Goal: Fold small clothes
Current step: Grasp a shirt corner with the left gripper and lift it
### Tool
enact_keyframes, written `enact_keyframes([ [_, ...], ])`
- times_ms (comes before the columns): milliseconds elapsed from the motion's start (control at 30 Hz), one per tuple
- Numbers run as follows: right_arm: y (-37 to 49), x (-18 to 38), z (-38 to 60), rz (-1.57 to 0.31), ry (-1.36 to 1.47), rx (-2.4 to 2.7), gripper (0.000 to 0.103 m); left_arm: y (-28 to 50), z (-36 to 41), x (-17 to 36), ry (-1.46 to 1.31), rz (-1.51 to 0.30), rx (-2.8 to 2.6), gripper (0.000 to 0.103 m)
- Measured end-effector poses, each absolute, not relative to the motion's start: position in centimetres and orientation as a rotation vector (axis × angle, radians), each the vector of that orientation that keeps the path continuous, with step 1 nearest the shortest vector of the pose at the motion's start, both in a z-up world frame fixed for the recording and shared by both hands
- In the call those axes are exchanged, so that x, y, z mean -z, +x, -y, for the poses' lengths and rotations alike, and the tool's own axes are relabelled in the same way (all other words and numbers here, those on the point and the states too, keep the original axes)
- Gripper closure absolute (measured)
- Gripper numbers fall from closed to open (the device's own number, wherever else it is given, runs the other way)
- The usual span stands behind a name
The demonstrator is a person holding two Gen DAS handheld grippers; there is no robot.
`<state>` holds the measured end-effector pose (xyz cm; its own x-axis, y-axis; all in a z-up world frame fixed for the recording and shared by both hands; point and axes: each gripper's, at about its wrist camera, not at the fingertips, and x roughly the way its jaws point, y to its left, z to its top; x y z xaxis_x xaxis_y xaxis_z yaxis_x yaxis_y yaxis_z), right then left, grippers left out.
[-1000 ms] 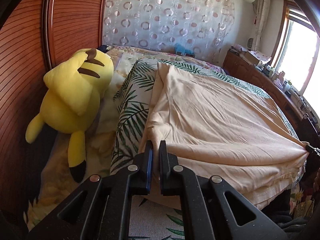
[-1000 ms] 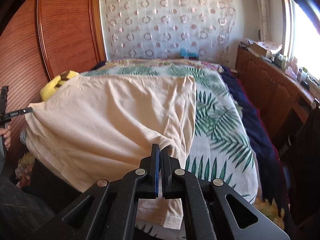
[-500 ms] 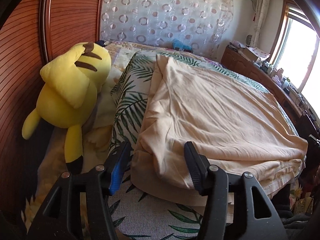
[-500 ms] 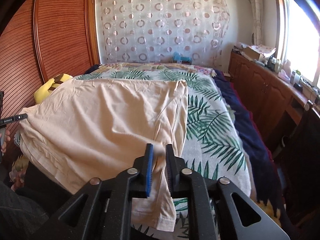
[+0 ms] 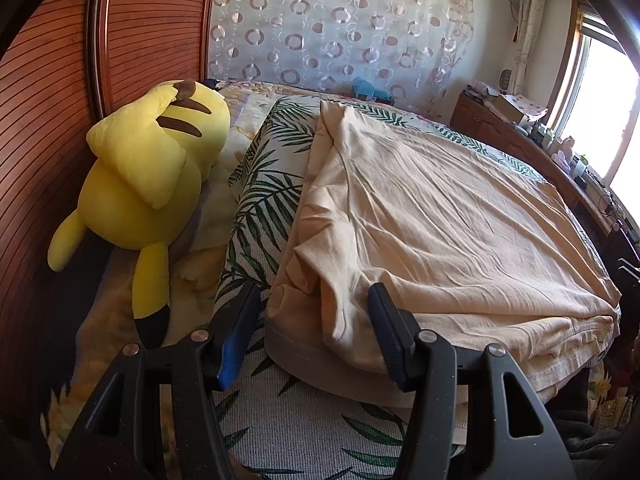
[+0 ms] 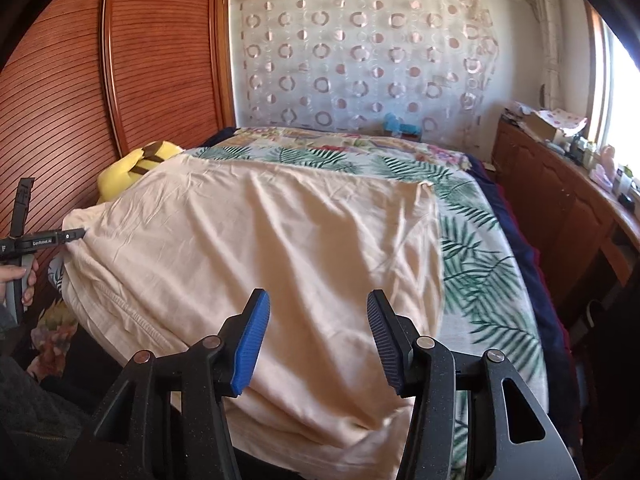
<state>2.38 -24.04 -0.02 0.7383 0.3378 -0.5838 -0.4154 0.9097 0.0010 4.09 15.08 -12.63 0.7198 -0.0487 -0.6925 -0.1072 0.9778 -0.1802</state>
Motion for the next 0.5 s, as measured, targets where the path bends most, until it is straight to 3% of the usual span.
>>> enact_keyframes([
  [100, 3.9, 1.2, 23.1, -0.647, -0.129, -0.426, 0.047, 3.7, -14.9, 12.7, -0.206, -0.76, -0.034, 0.047],
  [333, 5.9, 4.2, 22.4, -0.712, -0.161, -0.375, 0.045, 3.5, -14.7, 12.6, -0.218, -0.776, 0.005, 0.089],
  [500, 5.6, 4.0, 22.2, -0.707, -0.178, -0.369, 0.043, 3.6, -13.4, 11.8, -0.179, -0.756, 0.008, 0.096],
])
